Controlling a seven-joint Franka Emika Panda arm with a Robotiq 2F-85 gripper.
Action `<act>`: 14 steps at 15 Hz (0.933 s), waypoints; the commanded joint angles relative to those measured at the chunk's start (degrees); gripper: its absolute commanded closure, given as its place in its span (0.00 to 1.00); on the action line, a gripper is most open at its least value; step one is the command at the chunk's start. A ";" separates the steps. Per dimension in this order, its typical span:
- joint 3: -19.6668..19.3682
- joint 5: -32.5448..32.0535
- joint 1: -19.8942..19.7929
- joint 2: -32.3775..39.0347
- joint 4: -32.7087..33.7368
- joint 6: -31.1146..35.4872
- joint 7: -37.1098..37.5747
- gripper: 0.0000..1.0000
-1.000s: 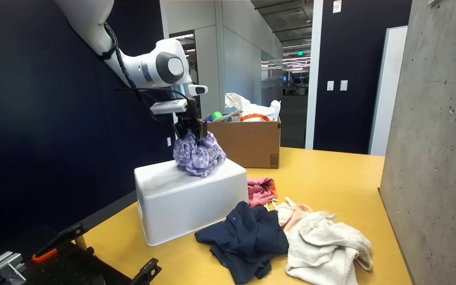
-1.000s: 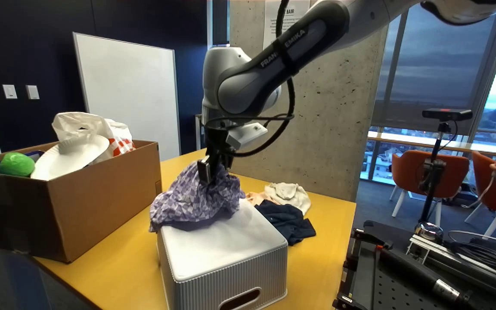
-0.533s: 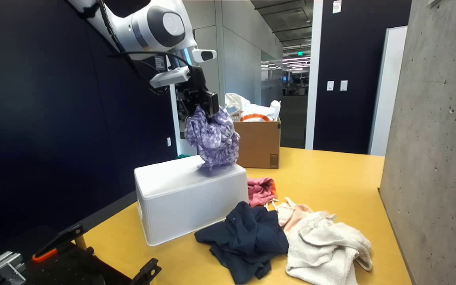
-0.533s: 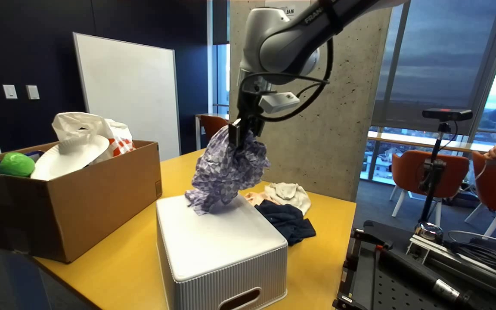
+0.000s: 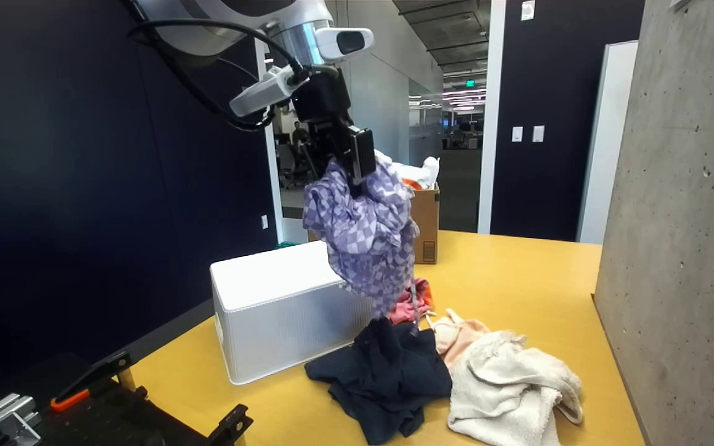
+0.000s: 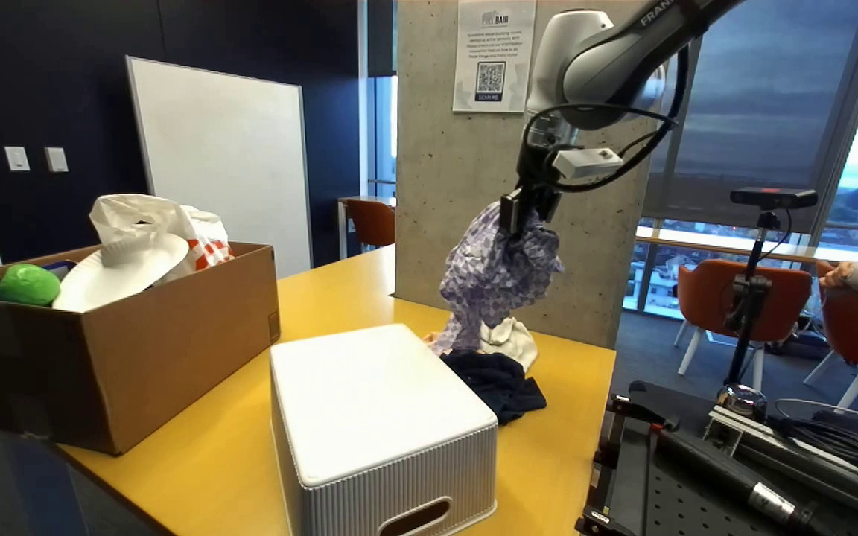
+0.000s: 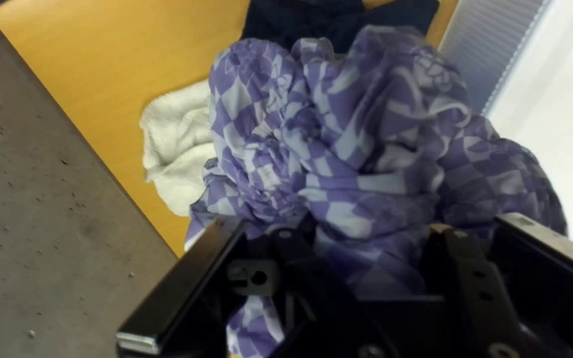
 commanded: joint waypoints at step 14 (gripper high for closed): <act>-0.26 17.62 -14.89 24.97 5.97 16.93 -13.48 0.94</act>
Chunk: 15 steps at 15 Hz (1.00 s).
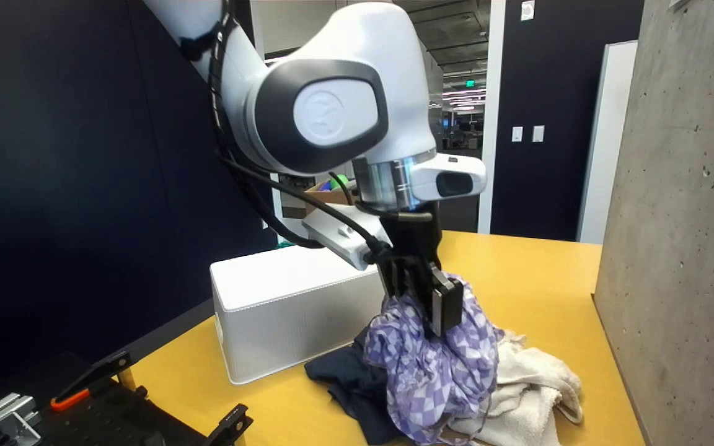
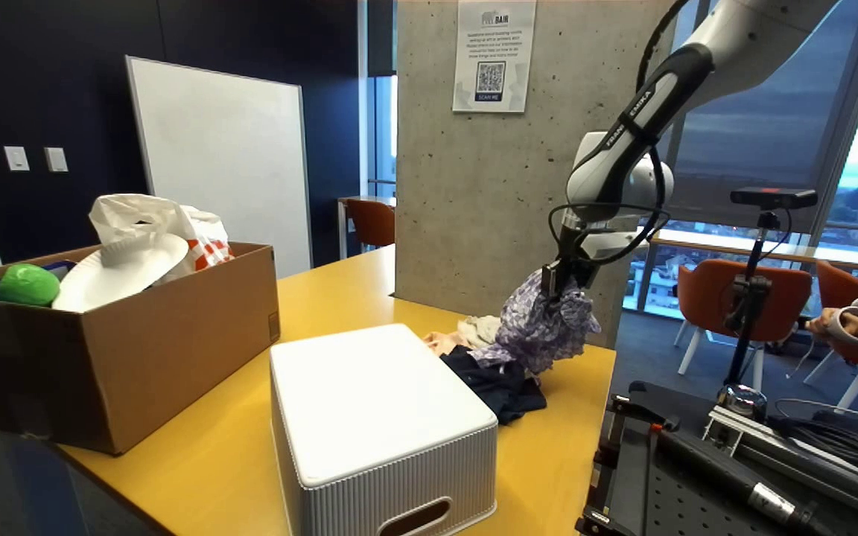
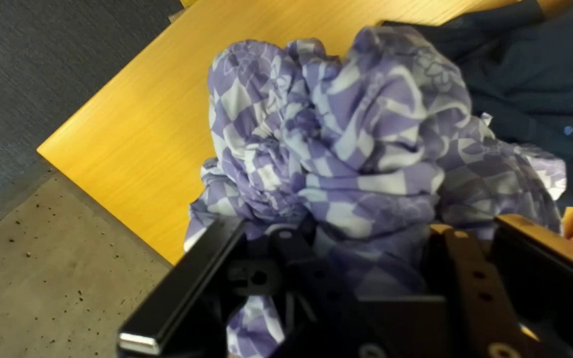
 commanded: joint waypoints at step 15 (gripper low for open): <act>6.71 3.25 -4.79 24.75 24.93 2.42 -3.11 0.37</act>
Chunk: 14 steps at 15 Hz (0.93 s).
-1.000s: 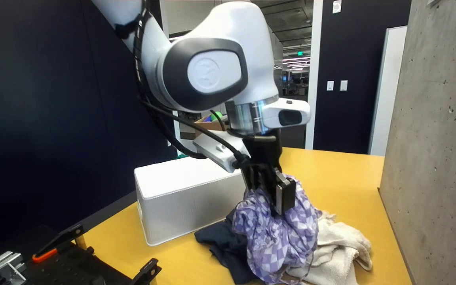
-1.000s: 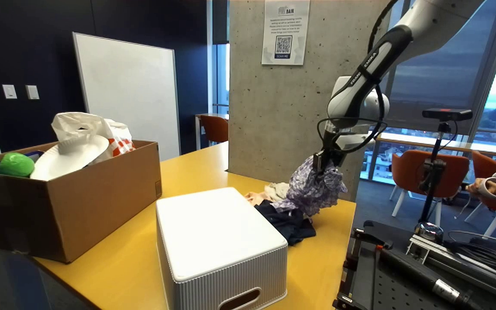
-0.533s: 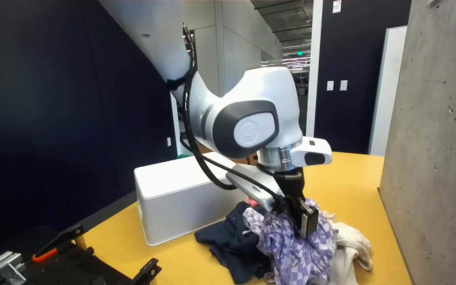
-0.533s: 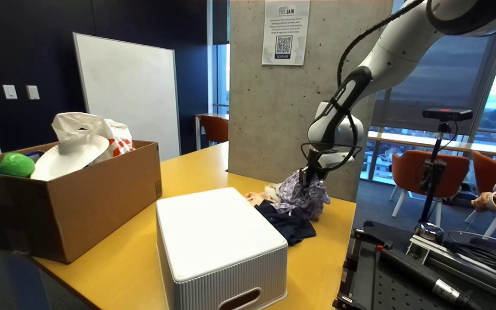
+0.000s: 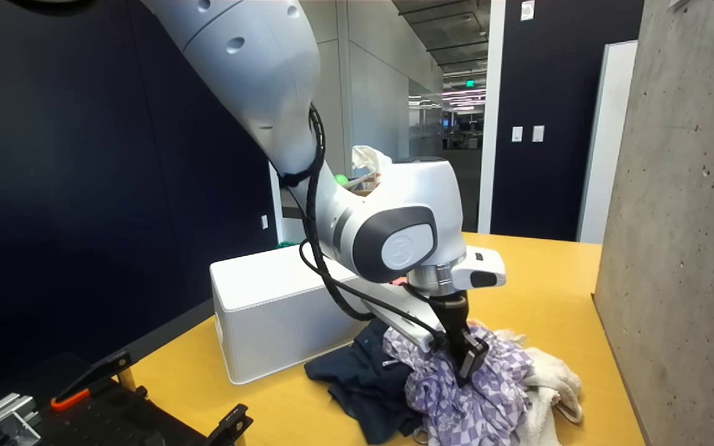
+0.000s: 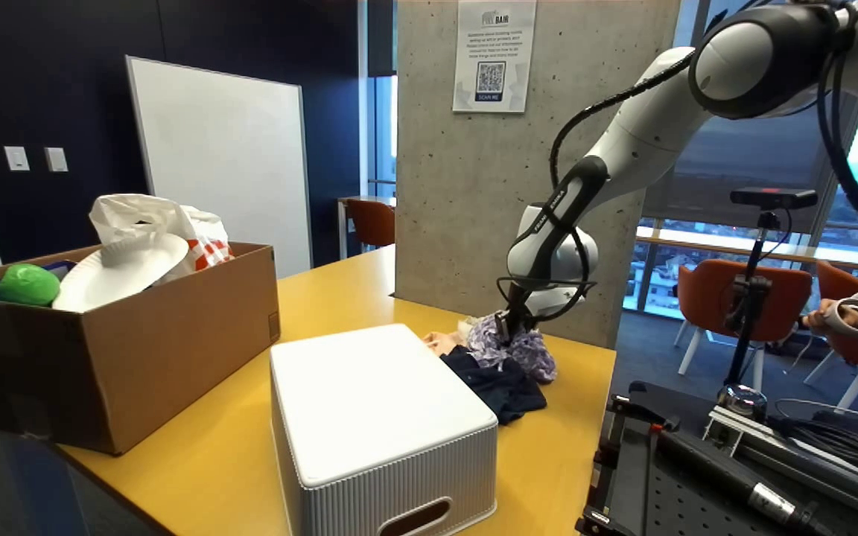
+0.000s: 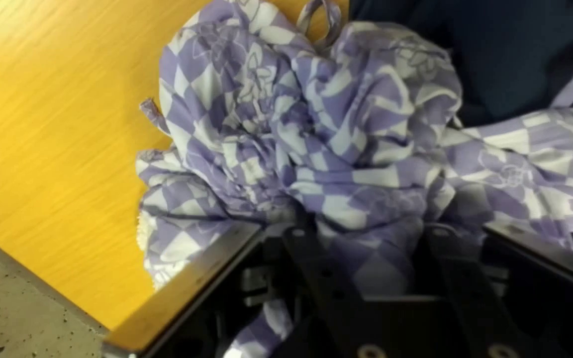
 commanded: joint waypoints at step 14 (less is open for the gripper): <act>7.45 4.05 0.01 -23.41 -13.69 -5.29 -2.97 0.00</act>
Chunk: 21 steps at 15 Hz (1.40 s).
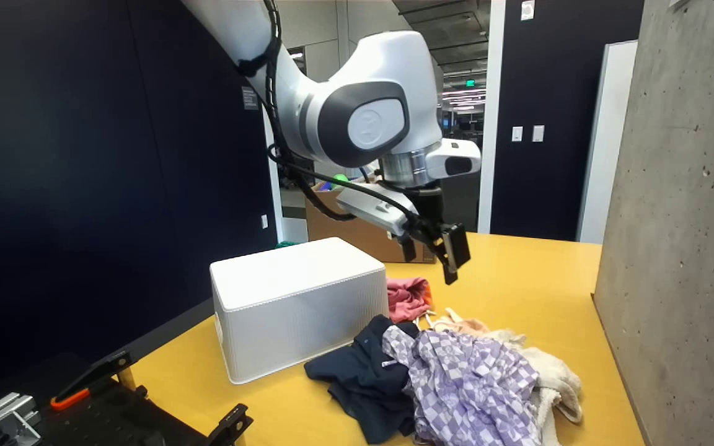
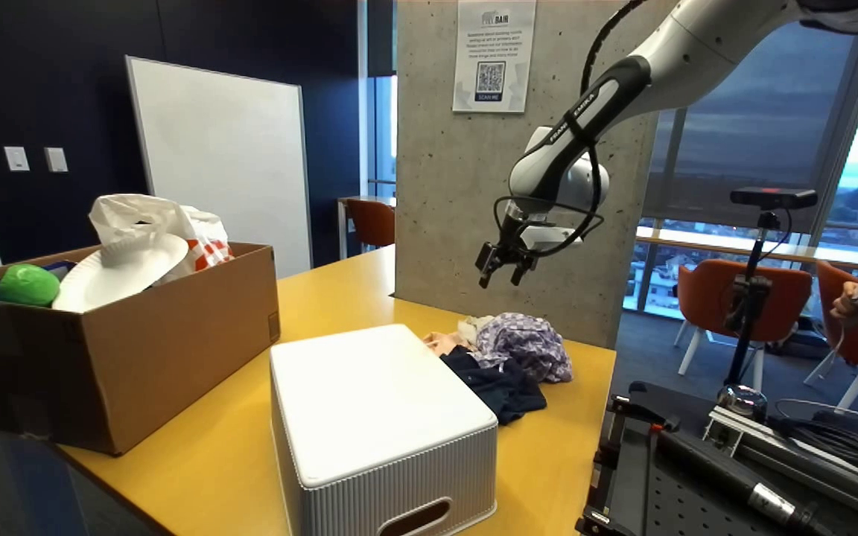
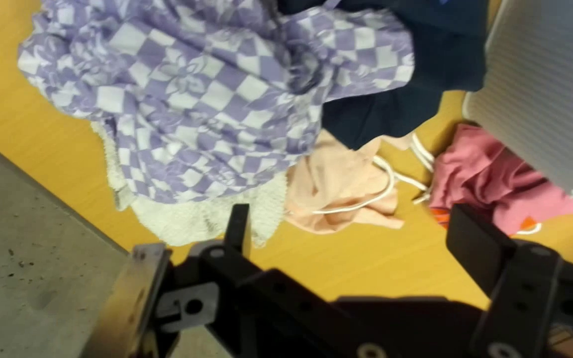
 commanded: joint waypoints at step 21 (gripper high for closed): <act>-0.20 4.86 7.14 16.12 5.43 -8.29 0.20 0.00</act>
